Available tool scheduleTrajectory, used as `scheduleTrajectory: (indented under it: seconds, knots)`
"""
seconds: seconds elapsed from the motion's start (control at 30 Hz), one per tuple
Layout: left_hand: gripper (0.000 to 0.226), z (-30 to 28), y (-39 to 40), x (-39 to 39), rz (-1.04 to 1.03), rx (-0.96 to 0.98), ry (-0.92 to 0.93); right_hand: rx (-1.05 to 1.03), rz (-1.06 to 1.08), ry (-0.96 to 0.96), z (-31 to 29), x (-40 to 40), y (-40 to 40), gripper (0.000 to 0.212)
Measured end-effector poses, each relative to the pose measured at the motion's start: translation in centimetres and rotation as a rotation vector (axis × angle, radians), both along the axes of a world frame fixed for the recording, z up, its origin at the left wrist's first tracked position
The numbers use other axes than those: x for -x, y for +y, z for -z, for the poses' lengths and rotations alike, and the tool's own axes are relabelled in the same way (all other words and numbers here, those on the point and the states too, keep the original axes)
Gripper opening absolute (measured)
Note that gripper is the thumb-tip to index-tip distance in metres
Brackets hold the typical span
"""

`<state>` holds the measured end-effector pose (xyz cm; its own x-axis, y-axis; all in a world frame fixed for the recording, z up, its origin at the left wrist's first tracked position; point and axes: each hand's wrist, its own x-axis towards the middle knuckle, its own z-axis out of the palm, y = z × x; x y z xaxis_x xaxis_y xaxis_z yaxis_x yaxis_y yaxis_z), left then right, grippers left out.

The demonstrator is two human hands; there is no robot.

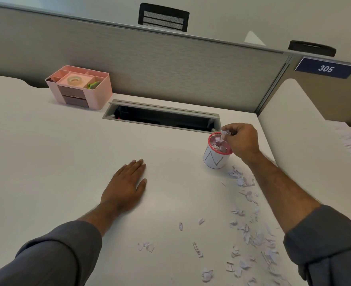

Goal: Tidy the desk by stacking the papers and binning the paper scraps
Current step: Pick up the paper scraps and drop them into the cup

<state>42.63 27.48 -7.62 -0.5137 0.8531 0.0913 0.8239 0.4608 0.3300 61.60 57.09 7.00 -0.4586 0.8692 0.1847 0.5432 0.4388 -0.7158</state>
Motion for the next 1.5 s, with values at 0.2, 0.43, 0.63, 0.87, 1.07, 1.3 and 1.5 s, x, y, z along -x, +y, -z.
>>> scheduleTrajectory:
  seconds: [0.2, 0.43, 0.63, 0.87, 1.07, 1.3, 1.5]
  knots:
    - [0.057, -0.1, 0.0, -0.1, -0.009, -0.005, -0.006, -0.059, 0.021, -0.027, 0.3, 0.0, 0.2, 0.020]
    - [0.057, -0.3, 0.0, -0.2, -0.010, -0.002, -0.003, -0.109, 0.058, 0.090, -0.1, -1.5, -1.6, 0.013]
    - [0.057, -0.3, 0.0, -0.1, -0.012, -0.001, 0.001, -0.039, -0.138, 0.100, 3.0, -3.7, -7.8, 0.014]
    - [0.056, -0.3, 0.1, 0.0, -0.004, 0.007, 0.011, 0.067, -0.327, -0.233, 6.6, -7.9, -12.6, 0.016]
    - [0.056, -0.1, 0.0, 0.2, 0.010, 0.014, 0.012, 0.088, -0.133, -0.272, 5.7, -13.8, -11.7, 0.018]
    - [0.055, -0.3, 0.1, 0.0, 0.008, 0.022, 0.015, 0.243, -0.098, -0.565, 6.0, -18.5, -12.5, 0.048]
    - [0.055, -0.6, 0.2, -0.1, 0.016, 0.032, 0.020, 0.252, -0.259, -0.464, 6.7, -17.8, -15.4, 0.043]
